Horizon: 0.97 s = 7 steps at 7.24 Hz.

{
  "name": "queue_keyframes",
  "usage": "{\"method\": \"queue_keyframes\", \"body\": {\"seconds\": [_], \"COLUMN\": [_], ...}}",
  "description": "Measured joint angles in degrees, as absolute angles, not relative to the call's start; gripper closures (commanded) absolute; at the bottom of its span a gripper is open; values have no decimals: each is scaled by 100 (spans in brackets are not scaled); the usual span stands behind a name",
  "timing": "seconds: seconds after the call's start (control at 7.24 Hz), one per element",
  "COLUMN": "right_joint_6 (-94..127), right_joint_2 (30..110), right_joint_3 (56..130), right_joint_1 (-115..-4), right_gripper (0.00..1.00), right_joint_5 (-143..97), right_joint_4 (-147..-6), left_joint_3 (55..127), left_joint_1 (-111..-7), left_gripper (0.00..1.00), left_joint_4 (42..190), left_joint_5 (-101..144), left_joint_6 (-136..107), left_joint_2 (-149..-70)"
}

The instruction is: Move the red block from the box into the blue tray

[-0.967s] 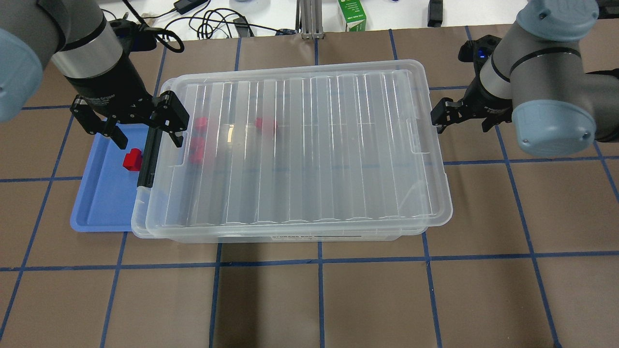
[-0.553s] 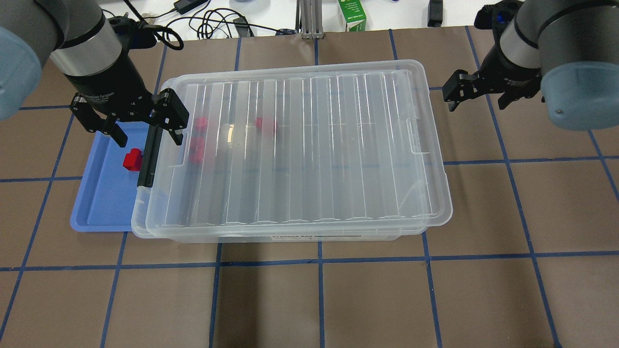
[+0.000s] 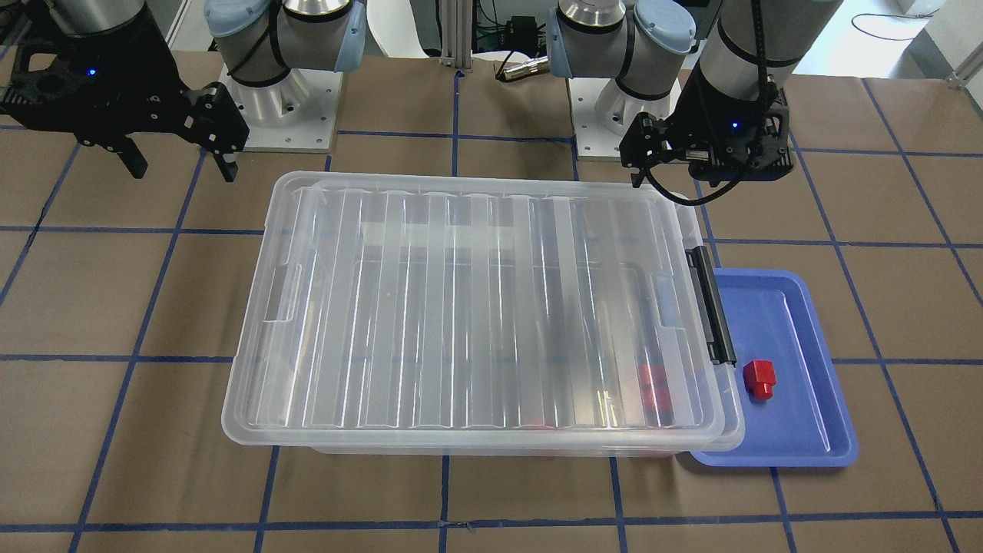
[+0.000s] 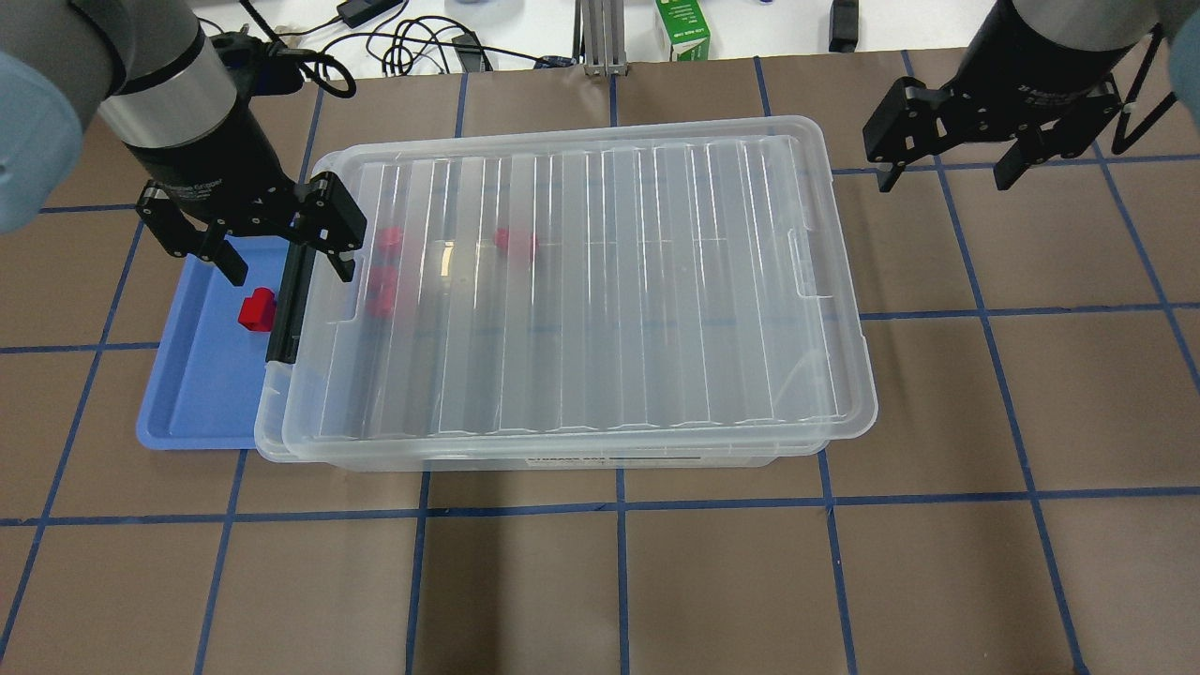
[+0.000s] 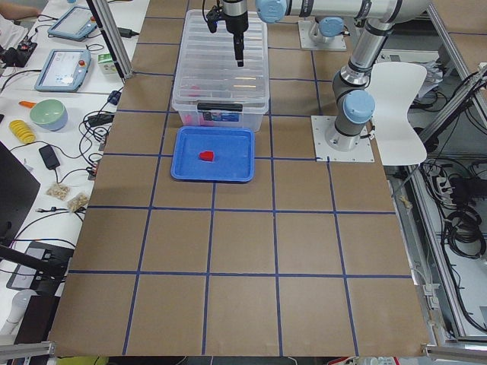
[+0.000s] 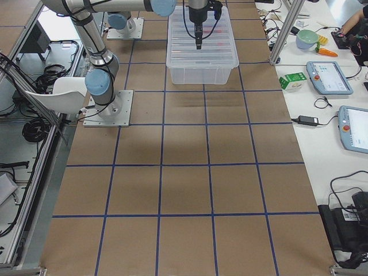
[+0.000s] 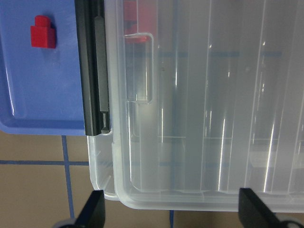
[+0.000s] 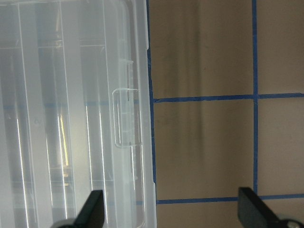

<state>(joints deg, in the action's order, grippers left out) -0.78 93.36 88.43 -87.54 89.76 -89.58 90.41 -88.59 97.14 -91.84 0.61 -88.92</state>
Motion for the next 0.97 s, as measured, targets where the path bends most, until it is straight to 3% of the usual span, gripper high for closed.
{"method": "queue_keyframes", "body": {"seconds": [0.97], "right_joint_6": [20], "right_joint_2": [9288], "right_joint_3": [8788], "right_joint_1": [-8859], "right_gripper": [0], "right_joint_5": [9006], "right_joint_4": [-8854], "left_joint_3": [9099], "left_joint_1": [-8860], "left_gripper": [0], "left_joint_4": [9702], "left_joint_5": [-9201], "left_joint_6": [62], "left_joint_2": [-8870]}}
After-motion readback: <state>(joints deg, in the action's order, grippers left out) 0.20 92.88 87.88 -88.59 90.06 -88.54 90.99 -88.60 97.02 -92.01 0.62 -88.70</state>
